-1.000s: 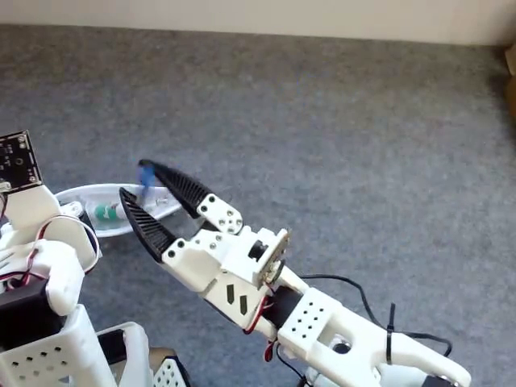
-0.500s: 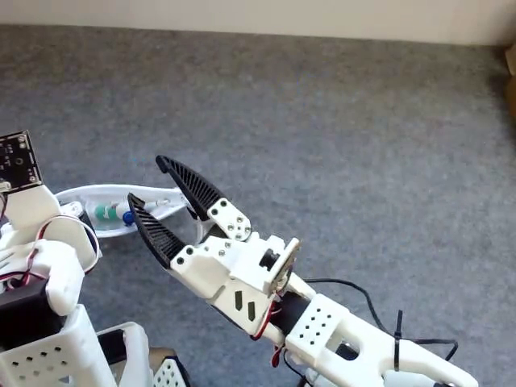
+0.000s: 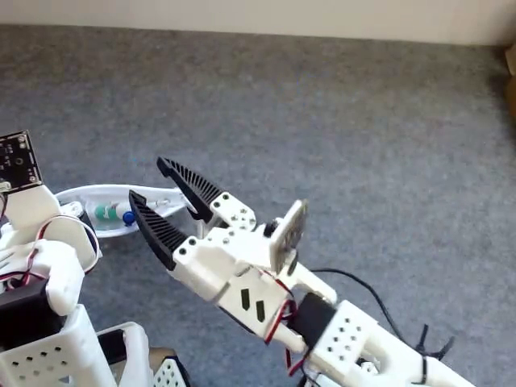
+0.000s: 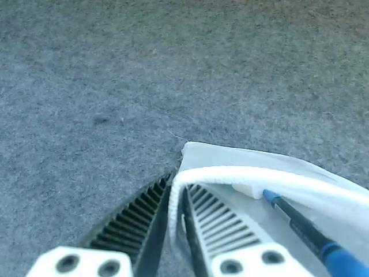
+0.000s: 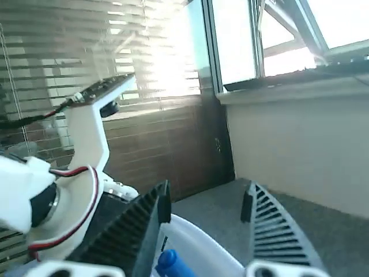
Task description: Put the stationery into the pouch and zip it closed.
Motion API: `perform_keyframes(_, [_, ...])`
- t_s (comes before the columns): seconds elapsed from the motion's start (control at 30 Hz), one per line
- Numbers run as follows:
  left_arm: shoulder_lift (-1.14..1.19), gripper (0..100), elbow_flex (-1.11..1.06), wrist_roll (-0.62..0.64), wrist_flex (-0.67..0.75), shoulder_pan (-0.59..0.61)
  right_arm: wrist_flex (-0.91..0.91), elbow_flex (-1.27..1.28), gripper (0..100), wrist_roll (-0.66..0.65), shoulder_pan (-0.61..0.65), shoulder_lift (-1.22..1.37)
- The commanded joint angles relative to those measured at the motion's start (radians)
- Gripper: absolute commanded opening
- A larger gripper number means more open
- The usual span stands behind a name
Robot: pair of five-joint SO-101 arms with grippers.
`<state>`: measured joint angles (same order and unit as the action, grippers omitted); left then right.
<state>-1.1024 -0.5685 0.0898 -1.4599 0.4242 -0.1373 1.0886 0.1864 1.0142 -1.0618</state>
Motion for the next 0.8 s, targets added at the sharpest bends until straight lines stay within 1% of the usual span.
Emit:
perform_keyframes(0.0, [-0.005,1,-0.002,-0.009,0.012,0.010,0.243,-0.156,18.8,0.060,0.036,-0.050])
perform_keyframes(0.07, [-0.005,1,-0.002,-0.009,0.012,0.010,0.289,-0.186,18.8,0.069,0.068,-0.050])
perform_keyframes(0.17, [-0.005,1,-0.002,-0.009,0.012,0.010,0.286,-0.197,18.8,0.066,0.119,-0.048])
perform_keyframes(0.23, [-0.005,1,-0.002,-0.009,0.012,0.010,0.286,-0.194,18.8,0.066,0.130,-0.042])
perform_keyframes(0.53, [-0.005,1,-0.002,-0.009,0.012,0.012,0.283,-0.205,18.8,0.068,0.110,0.185])
perform_keyframes(0.7, [-0.005,1,-0.002,-0.009,0.012,0.012,0.217,-0.213,18.5,0.068,0.068,0.216])
perform_keyframes(0.77, [-0.005,1,-0.002,-0.009,0.012,0.012,0.216,-0.213,14.7,0.068,0.062,0.214])
